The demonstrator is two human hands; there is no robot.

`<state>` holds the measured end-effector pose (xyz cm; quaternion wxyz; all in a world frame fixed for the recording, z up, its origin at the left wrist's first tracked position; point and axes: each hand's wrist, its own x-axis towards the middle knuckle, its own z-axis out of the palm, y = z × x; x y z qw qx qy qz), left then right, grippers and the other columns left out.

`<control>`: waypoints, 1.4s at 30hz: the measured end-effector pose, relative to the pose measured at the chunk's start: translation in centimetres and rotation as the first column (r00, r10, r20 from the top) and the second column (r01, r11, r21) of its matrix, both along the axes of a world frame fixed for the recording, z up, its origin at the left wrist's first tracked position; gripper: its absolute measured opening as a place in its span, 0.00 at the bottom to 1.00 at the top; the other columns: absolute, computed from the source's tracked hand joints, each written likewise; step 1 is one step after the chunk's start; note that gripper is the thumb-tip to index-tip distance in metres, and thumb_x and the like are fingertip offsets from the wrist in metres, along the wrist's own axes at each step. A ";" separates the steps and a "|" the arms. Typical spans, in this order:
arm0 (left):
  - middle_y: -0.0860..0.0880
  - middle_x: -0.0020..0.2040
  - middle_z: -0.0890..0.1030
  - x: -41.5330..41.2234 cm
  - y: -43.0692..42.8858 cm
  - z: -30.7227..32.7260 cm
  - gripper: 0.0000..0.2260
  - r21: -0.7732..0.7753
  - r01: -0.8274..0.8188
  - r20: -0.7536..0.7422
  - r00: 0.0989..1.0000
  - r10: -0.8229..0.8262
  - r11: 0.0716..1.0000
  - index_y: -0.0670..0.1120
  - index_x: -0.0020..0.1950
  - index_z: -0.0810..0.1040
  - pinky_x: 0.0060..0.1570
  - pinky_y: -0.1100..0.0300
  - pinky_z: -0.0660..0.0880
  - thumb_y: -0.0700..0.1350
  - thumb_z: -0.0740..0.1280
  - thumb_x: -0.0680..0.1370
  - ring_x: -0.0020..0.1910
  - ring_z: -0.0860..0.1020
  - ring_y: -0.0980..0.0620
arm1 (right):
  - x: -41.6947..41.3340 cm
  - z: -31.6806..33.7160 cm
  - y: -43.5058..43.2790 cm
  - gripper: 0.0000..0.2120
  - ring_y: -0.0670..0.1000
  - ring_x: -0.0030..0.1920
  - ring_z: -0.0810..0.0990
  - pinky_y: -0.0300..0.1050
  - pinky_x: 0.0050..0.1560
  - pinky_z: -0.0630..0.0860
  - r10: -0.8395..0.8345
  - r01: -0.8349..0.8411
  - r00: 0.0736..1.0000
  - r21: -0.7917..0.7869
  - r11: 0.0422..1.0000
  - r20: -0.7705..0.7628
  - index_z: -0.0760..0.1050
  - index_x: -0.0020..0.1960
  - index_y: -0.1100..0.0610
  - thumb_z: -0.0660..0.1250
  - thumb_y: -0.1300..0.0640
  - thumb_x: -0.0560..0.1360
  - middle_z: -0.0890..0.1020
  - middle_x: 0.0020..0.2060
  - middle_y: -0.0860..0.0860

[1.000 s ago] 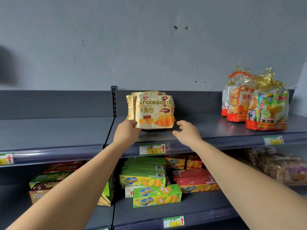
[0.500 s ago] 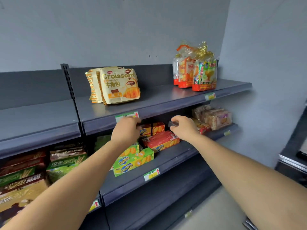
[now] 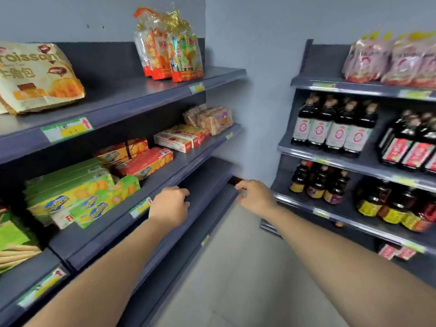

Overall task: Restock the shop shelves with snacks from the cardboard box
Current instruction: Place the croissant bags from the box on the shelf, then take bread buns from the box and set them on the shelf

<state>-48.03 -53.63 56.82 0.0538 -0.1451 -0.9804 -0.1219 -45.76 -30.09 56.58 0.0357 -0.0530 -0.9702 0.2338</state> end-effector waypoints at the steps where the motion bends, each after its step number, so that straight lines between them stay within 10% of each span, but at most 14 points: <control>1: 0.44 0.58 0.79 0.5 1.4 -0.6 0.12 0.001 0.027 0.007 1.000 -0.027 1.000 0.43 0.59 0.79 0.54 0.49 0.76 0.45 0.64 0.78 0.60 0.75 0.42 | 1.3 -0.5 1.3 0.18 0.53 0.64 0.75 0.43 0.62 0.72 -0.016 0.016 1.000 0.008 1.000 0.011 0.77 0.64 0.51 0.66 0.57 0.74 0.78 0.64 0.50; 13: 0.46 0.61 0.77 9.7 21.1 -6.9 0.14 -0.066 0.350 0.124 0.932 -0.341 0.934 0.47 0.65 0.75 0.54 0.52 0.74 0.46 0.62 0.80 0.61 0.74 0.45 | 18.8 -7.0 18.1 0.22 0.54 0.66 0.71 0.50 0.61 0.73 -0.346 0.343 0.917 0.054 0.938 0.199 0.74 0.67 0.49 0.64 0.61 0.74 0.75 0.64 0.51; 26: 0.50 0.62 0.77 17.2 39.9 -16.2 0.14 -0.045 0.734 0.265 0.662 -0.701 0.677 0.49 0.65 0.76 0.61 0.57 0.71 0.46 0.62 0.81 0.62 0.74 0.49 | 33.7 -15.0 30.4 0.22 0.51 0.65 0.72 0.46 0.60 0.73 -0.684 0.734 0.602 0.053 0.678 0.413 0.72 0.67 0.48 0.64 0.60 0.74 0.75 0.65 0.49; 42: 0.46 0.52 0.78 29.5 50.4 -33.0 0.09 -0.080 0.874 0.613 0.423 -0.667 0.480 0.45 0.55 0.77 0.51 0.53 0.75 0.46 0.61 0.80 0.55 0.76 0.45 | 45.1 -31.6 37.8 0.23 0.53 0.61 0.75 0.47 0.54 0.76 -0.650 0.858 0.389 0.001 0.514 0.652 0.74 0.65 0.47 0.62 0.61 0.72 0.77 0.61 0.50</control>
